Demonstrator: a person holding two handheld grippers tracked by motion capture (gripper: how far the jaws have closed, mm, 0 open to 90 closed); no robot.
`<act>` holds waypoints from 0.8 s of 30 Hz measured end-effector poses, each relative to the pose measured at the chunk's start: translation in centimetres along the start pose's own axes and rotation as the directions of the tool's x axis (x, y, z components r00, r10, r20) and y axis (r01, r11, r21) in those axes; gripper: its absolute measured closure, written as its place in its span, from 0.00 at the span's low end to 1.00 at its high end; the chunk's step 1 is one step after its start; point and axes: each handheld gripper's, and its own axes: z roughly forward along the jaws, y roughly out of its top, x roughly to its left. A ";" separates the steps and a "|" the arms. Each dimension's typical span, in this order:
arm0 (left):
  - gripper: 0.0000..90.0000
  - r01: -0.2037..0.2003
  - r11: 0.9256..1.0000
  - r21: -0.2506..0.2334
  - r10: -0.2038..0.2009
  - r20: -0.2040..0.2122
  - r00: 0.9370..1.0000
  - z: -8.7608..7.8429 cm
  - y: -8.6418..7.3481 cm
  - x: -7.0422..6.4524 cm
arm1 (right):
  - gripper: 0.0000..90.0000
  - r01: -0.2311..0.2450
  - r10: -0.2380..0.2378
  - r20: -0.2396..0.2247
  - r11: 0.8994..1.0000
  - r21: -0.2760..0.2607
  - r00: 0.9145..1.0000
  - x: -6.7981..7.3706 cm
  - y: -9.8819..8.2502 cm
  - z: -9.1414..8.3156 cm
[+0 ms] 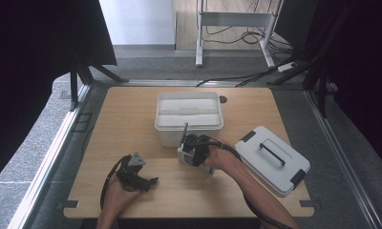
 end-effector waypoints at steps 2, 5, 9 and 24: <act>0.00 0.000 1.000 0.000 0.000 0.000 1.000 0.0 0.0 0.0 | 0.62 0.002 -0.003 -0.022 1.000 -0.017 1.000 0.4 -0.1 -0.6; 0.00 0.000 1.000 0.000 0.000 0.000 1.000 0.0 0.0 0.0 | 0.62 0.012 -0.013 -0.023 1.000 -0.010 1.000 0.8 -0.2 -1.2; 0.00 0.000 1.000 0.001 0.000 0.001 1.000 0.0 0.0 0.0 | 0.62 0.045 -0.045 -0.023 0.999 -0.009 0.999 2.2 -0.6 -2.3; 0.00 -0.002 1.000 0.003 0.002 0.001 1.000 0.0 0.0 0.0 | 0.62 0.093 -0.093 -0.050 0.996 0.000 0.994 7.3 -4.0 -2.6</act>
